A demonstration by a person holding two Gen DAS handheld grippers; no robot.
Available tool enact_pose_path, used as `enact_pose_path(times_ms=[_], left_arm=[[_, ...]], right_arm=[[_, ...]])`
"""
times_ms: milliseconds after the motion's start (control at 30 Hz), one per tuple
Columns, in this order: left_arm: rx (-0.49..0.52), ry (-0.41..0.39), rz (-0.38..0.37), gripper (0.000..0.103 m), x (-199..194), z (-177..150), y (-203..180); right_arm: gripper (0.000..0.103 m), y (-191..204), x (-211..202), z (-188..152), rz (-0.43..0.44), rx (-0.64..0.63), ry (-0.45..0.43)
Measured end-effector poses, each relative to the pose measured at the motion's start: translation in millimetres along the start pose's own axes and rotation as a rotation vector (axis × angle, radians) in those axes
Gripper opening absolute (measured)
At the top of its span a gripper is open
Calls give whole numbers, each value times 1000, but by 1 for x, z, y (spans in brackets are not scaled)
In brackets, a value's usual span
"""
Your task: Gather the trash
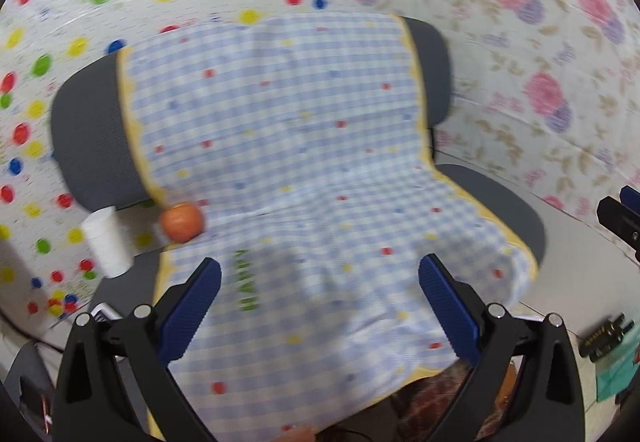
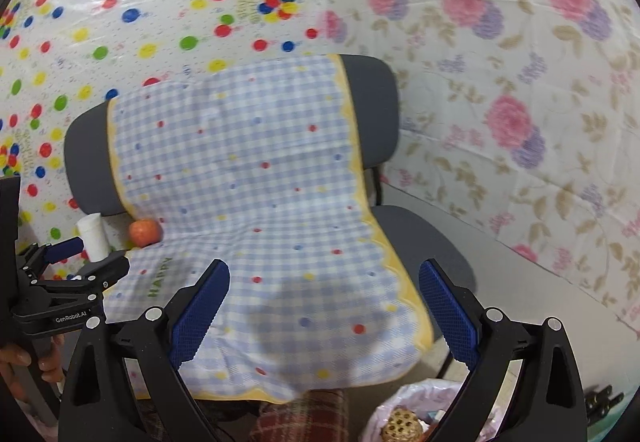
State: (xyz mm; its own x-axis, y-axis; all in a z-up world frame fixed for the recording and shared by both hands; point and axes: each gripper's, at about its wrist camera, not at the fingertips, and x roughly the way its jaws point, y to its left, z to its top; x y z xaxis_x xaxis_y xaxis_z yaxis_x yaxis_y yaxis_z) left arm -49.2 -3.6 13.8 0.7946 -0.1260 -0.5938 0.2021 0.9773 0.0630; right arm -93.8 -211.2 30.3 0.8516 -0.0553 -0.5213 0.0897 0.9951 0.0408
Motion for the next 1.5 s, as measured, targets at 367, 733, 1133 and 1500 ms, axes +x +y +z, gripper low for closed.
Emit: enact_pose_path(times_ms=[367,733,1133,1500], left_arm=[[-101,35,128,96,-17,-7,62],[-110,35,146,96,-20,-6,75],[-115,30,139,96,-22,-4,71],[-112,30,135,96,-21,-4,73]], right_arm=[[95,52,20,13,40,-81,45],[95,54,23,12,45,-86,58],[95,50,24,8,42,-72,58],[95,49,24,7,42,-73,57]])
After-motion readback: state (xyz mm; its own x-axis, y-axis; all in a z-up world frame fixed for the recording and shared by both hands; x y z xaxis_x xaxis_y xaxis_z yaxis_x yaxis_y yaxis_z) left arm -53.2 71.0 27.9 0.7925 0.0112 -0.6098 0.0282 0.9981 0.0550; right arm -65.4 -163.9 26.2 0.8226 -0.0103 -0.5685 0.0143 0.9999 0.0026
